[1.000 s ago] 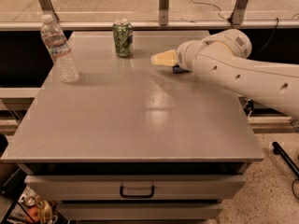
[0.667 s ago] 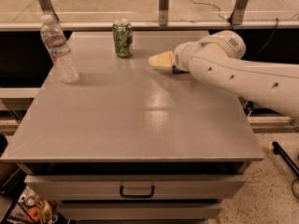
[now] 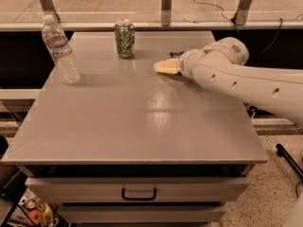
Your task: Pick rxbar blueberry
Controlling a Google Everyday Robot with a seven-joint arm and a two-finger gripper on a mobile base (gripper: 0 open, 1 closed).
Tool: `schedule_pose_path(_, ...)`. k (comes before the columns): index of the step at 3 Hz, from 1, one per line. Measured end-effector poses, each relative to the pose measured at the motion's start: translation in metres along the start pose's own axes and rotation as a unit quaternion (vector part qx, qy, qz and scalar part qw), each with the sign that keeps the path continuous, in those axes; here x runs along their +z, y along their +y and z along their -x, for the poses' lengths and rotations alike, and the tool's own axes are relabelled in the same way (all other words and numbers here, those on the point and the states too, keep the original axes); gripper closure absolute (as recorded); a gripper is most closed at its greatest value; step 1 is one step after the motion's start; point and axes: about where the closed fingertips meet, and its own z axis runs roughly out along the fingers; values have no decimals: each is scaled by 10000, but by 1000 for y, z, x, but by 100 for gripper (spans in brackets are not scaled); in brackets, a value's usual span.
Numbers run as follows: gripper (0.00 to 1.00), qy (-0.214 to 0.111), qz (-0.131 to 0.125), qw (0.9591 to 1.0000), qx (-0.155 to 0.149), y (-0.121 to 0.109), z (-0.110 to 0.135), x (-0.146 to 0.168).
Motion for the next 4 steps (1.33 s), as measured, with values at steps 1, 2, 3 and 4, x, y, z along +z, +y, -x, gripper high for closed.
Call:
schedule_pose_path(1,0,9,-50,10000,44,-7,-1,-2)
schedule_pose_path(2,19,9,-50,10000,43,-7,2,-4)
schedule_pose_path(3,41,9,-49,10000,43,-7,4,-5)
schedule_pose_path(4,64,8,-49,10000,43,-7,8,-8)
